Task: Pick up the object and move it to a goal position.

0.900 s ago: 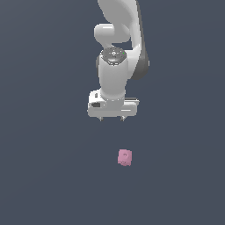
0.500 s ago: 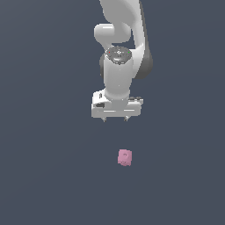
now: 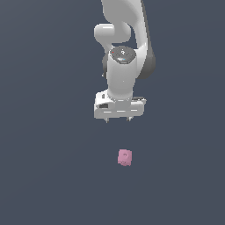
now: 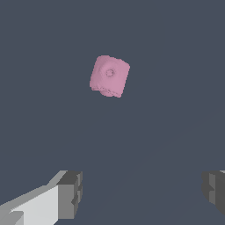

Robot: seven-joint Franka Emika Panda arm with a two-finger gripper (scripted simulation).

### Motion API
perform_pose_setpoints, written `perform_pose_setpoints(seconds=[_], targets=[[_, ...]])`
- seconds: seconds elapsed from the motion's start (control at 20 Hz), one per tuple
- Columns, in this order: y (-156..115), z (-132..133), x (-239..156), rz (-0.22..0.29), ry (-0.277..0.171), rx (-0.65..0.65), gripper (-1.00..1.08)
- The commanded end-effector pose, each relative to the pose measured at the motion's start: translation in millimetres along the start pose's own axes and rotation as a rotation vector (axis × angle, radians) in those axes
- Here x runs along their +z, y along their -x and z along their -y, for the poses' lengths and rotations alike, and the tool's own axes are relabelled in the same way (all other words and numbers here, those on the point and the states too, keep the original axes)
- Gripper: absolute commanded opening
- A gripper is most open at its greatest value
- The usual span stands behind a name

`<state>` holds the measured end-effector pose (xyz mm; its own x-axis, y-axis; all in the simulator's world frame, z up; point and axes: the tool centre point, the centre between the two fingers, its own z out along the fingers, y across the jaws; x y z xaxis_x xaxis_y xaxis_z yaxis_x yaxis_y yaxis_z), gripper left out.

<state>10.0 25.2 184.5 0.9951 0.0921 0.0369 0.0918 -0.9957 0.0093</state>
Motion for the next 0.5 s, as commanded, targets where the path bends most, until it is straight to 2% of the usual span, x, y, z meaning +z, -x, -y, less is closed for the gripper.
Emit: perform_pose_setpoints(seconds=[0.0, 0.45], targets=[[-2.4, 0.4, 1.2, 0.001, 0.000, 0.004, 1.00], [-27.0, 3.3, 14.2, 0.007, -0.003, 0.054, 1.00]])
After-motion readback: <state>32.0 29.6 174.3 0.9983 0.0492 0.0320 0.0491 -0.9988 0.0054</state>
